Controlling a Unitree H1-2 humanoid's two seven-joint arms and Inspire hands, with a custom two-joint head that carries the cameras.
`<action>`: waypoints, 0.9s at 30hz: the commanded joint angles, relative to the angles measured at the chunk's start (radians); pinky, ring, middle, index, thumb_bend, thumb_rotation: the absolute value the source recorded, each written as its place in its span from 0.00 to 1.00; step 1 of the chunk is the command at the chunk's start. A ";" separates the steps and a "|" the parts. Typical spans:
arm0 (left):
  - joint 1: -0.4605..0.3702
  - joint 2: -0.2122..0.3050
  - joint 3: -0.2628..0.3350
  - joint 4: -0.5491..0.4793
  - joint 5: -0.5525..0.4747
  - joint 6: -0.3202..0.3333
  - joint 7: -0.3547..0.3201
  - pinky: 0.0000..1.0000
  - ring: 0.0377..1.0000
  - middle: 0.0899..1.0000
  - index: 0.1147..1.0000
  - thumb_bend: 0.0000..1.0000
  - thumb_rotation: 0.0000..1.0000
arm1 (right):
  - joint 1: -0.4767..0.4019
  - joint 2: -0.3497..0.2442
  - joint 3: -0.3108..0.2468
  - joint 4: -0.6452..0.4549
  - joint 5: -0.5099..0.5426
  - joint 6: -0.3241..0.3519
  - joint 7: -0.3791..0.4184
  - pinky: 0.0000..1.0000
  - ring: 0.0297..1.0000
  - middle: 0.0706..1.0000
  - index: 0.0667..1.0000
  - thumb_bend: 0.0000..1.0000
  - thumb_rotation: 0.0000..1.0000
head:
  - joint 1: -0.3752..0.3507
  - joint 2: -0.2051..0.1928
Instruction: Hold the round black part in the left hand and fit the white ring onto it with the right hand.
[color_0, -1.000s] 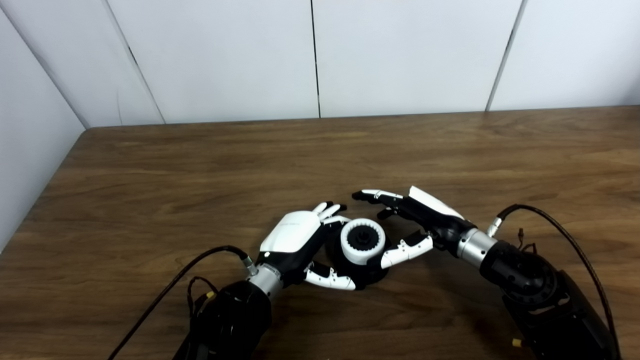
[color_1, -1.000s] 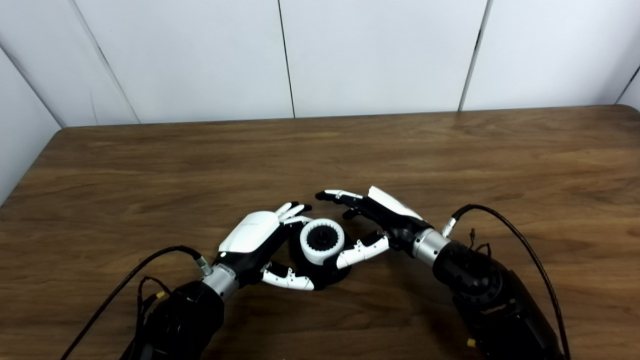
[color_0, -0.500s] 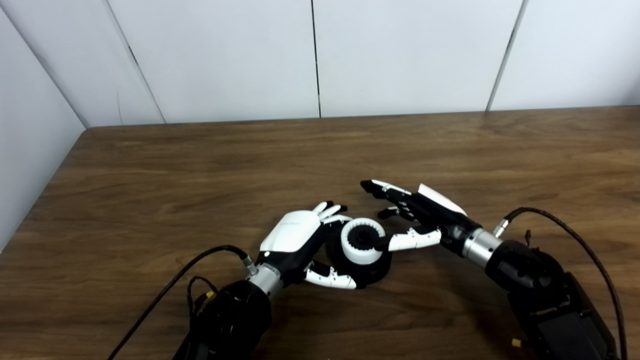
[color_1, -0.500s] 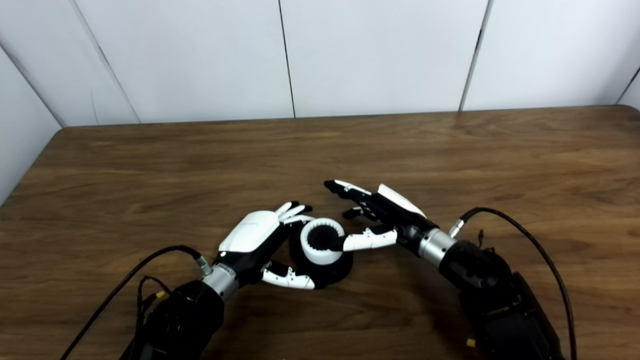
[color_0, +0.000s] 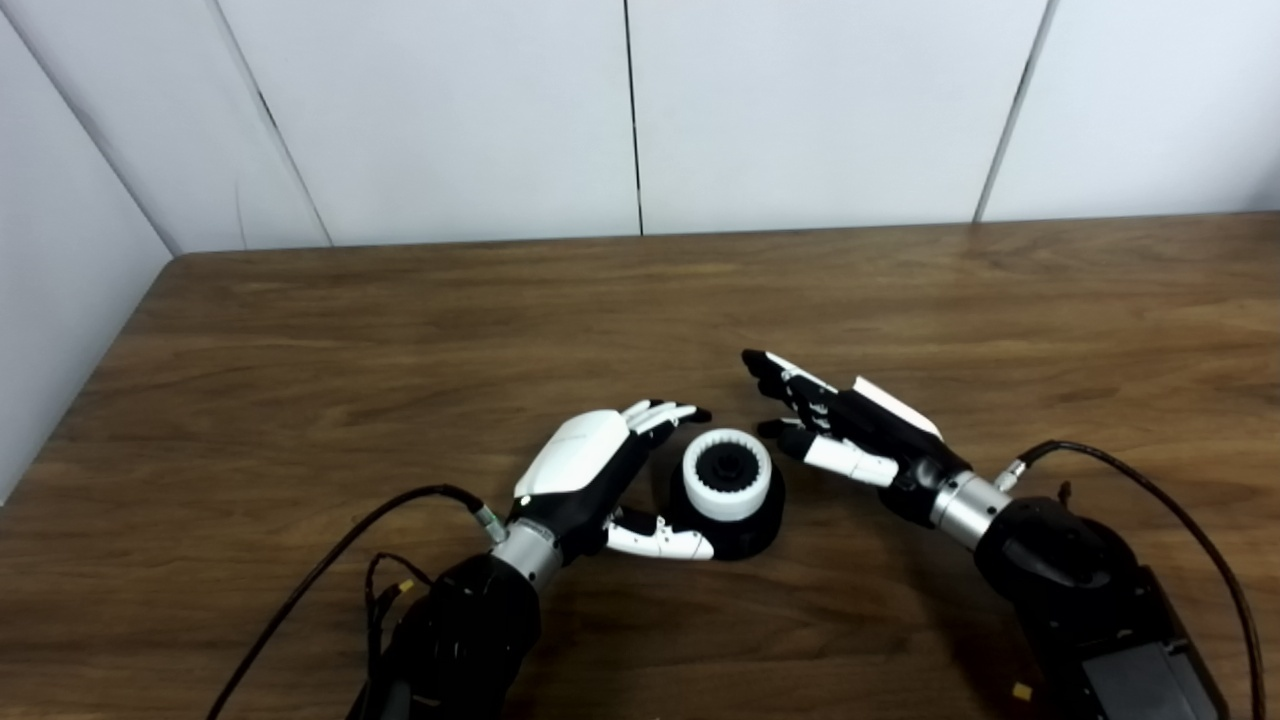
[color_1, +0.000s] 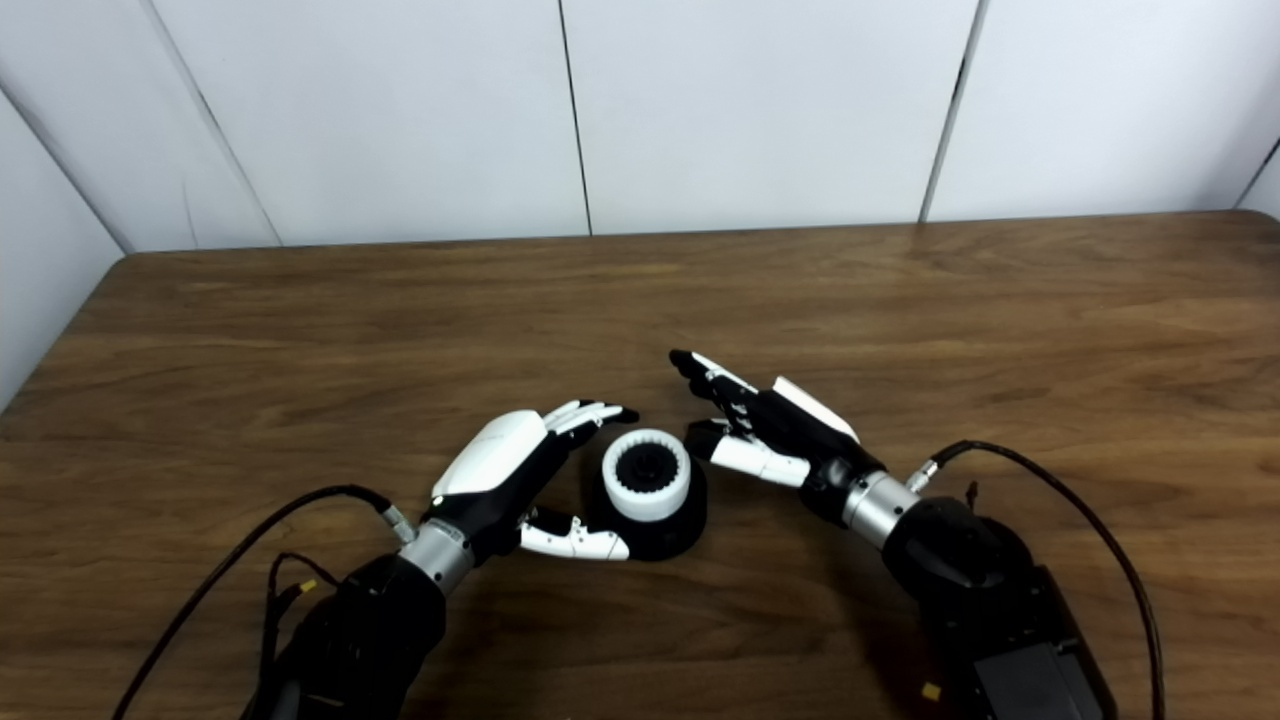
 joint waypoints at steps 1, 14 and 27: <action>0.005 0.001 0.019 -0.019 -0.044 0.007 0.006 0.85 0.96 0.92 0.92 1.00 0.53 | -0.017 0.002 -0.025 -0.035 0.023 0.006 -0.017 0.97 1.00 1.00 0.98 1.00 0.80 | 0.001 0.001; 0.052 -0.029 0.098 -0.095 -0.240 0.111 -0.006 0.85 0.96 0.97 0.99 1.00 0.61 | 0.015 0.027 -0.065 -0.075 0.066 0.018 -0.054 0.87 0.98 0.98 0.97 1.00 0.84 | -0.019 -0.019; 0.153 -0.212 0.265 -0.147 -0.504 0.027 0.187 0.96 0.97 0.97 0.98 0.67 0.99 | 0.112 0.189 -0.184 -0.225 0.219 0.129 -0.187 0.99 1.00 0.99 0.95 0.67 1.00 | -0.043 -0.037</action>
